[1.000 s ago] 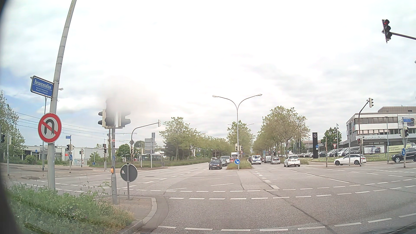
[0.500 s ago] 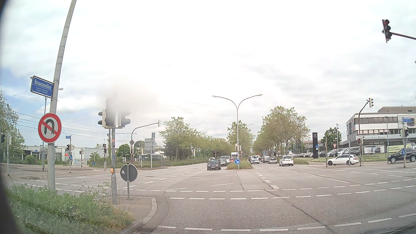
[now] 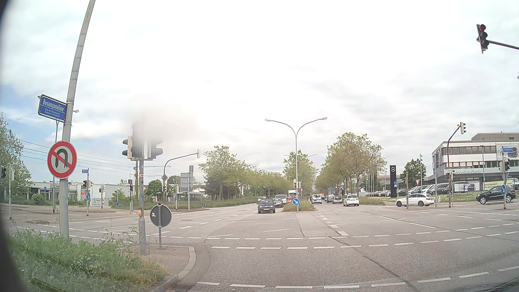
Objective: Follow the waypoints while adhering to traffic rules and regulations
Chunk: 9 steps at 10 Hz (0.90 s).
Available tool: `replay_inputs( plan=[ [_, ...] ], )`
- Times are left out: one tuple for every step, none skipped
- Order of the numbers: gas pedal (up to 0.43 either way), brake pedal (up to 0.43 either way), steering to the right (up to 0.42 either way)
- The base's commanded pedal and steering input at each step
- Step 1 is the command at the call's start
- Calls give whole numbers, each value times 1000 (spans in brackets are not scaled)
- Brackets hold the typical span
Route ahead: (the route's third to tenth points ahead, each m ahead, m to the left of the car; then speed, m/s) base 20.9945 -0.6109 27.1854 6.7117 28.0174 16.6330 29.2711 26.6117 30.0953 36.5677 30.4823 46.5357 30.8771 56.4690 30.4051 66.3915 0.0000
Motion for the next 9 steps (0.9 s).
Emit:
replay_inputs(
  plan=[
    [0,244,1],
    [0,244,1],
    [0,244,1],
    [0,244,2],
    [0,244,1],
    [0,244,1],
    [0,244,1],
    [0,244,1],
    [0,244,1]
  ],
)
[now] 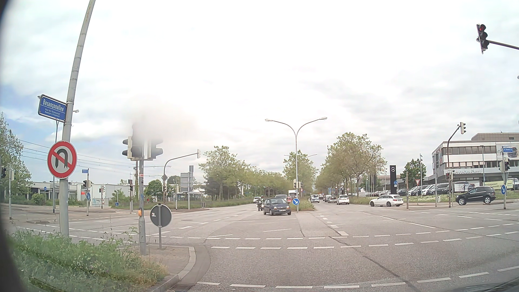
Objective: Follow the waypoints while adhering to traffic rules and regulations
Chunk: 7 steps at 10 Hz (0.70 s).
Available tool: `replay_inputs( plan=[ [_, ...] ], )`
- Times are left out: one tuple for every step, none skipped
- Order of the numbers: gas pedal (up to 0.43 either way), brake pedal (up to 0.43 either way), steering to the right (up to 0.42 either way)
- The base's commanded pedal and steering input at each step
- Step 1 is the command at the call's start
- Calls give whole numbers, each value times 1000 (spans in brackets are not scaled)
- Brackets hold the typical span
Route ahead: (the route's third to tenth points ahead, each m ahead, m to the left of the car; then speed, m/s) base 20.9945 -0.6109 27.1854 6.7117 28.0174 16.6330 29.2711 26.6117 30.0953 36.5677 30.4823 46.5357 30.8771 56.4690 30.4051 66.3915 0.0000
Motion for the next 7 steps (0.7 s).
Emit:
replay_inputs(
  plan=[
    [0,244,1],
    [0,244,1],
    [0,244,1],
    [0,244,1],
    [0,244,1],
    [0,244,1],
    [0,244,1]
  ],
)
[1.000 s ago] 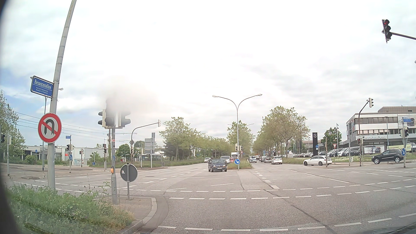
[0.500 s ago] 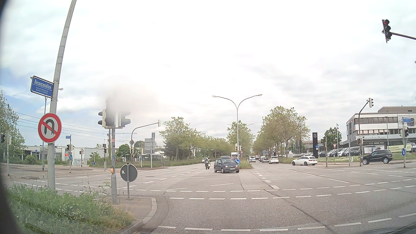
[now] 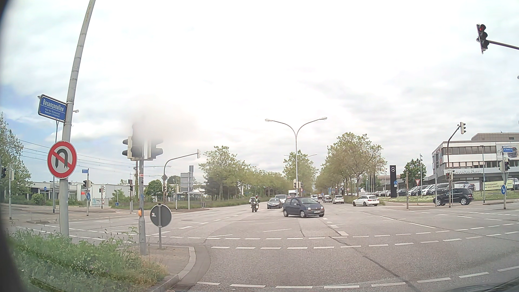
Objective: Follow the waypoints while adhering to traffic rules and regulations
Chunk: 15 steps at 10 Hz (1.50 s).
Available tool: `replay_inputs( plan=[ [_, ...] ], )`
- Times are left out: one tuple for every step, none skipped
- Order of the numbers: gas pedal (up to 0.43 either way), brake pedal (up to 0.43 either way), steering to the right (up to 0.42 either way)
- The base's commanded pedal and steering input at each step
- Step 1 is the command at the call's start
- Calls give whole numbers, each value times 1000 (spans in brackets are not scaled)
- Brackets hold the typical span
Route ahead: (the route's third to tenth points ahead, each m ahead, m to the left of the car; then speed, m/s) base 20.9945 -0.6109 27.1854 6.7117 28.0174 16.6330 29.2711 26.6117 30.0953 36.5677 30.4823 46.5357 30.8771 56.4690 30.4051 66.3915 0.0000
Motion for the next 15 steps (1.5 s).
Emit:
replay_inputs(
  plan=[
    [0,244,1],
    [0,250,1],
    [0,244,1],
    [0,244,1],
    [0,244,1],
    [0,244,1],
    [0,244,1],
    [0,244,1],
    [0,244,1],
    [0,244,1],
    [0,244,1],
    [0,244,1],
    [0,244,1],
    [0,244,1],
    [0,244,1]
  ],
)
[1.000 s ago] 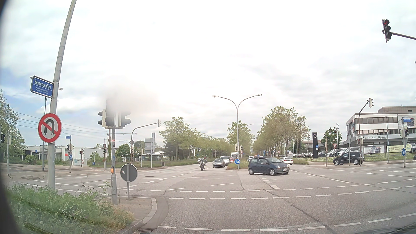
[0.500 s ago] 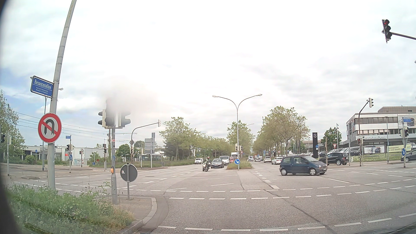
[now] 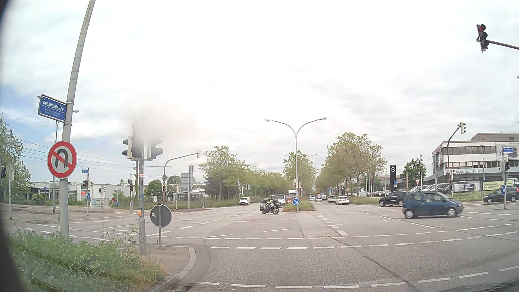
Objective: Follow the waypoints while adhering to traffic rules and regulations
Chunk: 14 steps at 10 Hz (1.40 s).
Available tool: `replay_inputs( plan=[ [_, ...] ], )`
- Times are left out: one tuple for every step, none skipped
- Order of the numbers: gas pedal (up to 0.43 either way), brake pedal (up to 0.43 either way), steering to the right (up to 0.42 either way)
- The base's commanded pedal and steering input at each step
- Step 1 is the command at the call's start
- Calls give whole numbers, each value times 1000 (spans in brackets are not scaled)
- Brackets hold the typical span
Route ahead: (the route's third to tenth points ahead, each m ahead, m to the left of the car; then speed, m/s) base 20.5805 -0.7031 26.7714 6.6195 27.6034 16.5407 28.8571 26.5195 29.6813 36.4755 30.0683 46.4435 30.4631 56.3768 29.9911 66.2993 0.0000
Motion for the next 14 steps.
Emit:
replay_inputs(
  plan=[
    [0,244,1],
    [0,244,1],
    [0,244,1],
    [0,244,1],
    [0,244,1],
    [0,244,1],
    [0,244,1],
    [0,244,1],
    [0,244,1],
    [0,244,1],
    [0,244,1],
    [0,244,1],
    [0,244,1],
    [0,244,1]
  ],
)
